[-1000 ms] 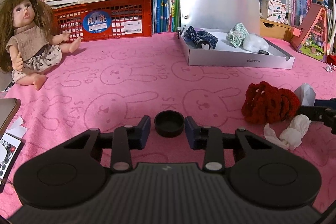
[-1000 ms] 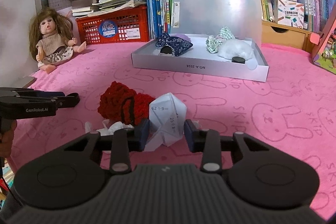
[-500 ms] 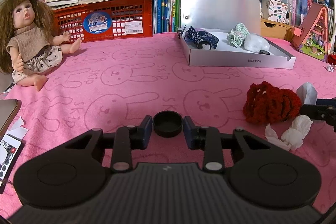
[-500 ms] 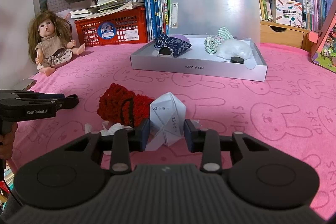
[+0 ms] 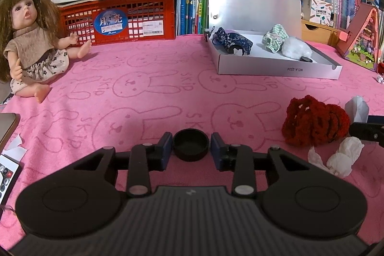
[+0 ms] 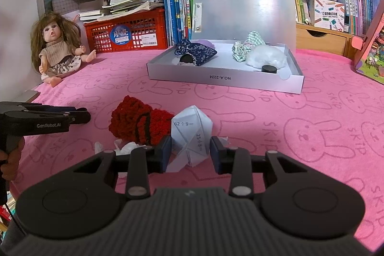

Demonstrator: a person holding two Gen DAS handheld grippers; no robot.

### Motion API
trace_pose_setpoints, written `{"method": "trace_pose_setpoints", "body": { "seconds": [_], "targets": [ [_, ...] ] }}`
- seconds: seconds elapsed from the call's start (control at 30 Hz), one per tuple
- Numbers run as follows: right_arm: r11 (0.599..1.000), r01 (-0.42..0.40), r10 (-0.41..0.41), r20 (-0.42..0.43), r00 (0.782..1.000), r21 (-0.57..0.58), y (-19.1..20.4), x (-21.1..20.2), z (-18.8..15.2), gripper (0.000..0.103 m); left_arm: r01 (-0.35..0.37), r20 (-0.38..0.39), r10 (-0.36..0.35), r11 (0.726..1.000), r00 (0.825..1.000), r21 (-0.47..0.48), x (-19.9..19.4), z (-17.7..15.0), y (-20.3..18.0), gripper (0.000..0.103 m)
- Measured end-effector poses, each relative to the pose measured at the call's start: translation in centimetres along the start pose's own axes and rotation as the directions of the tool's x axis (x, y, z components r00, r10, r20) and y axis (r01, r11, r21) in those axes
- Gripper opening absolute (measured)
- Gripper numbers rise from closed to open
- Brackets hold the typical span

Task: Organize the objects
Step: 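Carry the black lid and folded paper with both tools over the white box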

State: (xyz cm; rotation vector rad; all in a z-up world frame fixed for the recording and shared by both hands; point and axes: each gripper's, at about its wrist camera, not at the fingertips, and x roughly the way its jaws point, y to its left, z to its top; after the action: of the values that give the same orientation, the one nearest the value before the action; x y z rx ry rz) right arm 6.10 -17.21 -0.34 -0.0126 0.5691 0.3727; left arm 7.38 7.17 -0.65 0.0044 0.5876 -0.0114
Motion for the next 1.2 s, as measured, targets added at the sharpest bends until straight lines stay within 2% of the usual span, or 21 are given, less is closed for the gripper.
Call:
{"method": "trace_pose_setpoints", "body": {
  "seconds": [0.17, 0.43, 0.83, 1.2],
  "targets": [
    [1.000, 0.002, -0.002, 0.001, 1.000, 0.000, 0.0, 0.0, 0.0, 0.039, -0.008, 0.002, 0.008, 1.000, 1.000, 0.000, -0.1, 0.0, -0.2, 0.038],
    [1.000, 0.013, -0.013, 0.007, 1.000, 0.005, -0.4, -0.2, 0.6, 0.039, 0.026, 0.021, -0.026, 1.000, 0.999, 0.008, -0.9, 0.7, -0.8, 0.038],
    [0.997, 0.080, -0.081, 0.015, 0.997, 0.018, -1.5, -0.2, 2.4, 0.039, 0.095, 0.025, -0.096, 0.995, 0.995, 0.029, -1.0, 3.7, -3.2, 0.038],
    [0.991, 0.112, -0.113, 0.001, 0.994, 0.074, -3.9, 0.9, 4.6, 0.039, 0.137, 0.023, -0.139, 0.990, 0.990, 0.044, 1.2, 6.7, -5.4, 0.038]
  ]
}}
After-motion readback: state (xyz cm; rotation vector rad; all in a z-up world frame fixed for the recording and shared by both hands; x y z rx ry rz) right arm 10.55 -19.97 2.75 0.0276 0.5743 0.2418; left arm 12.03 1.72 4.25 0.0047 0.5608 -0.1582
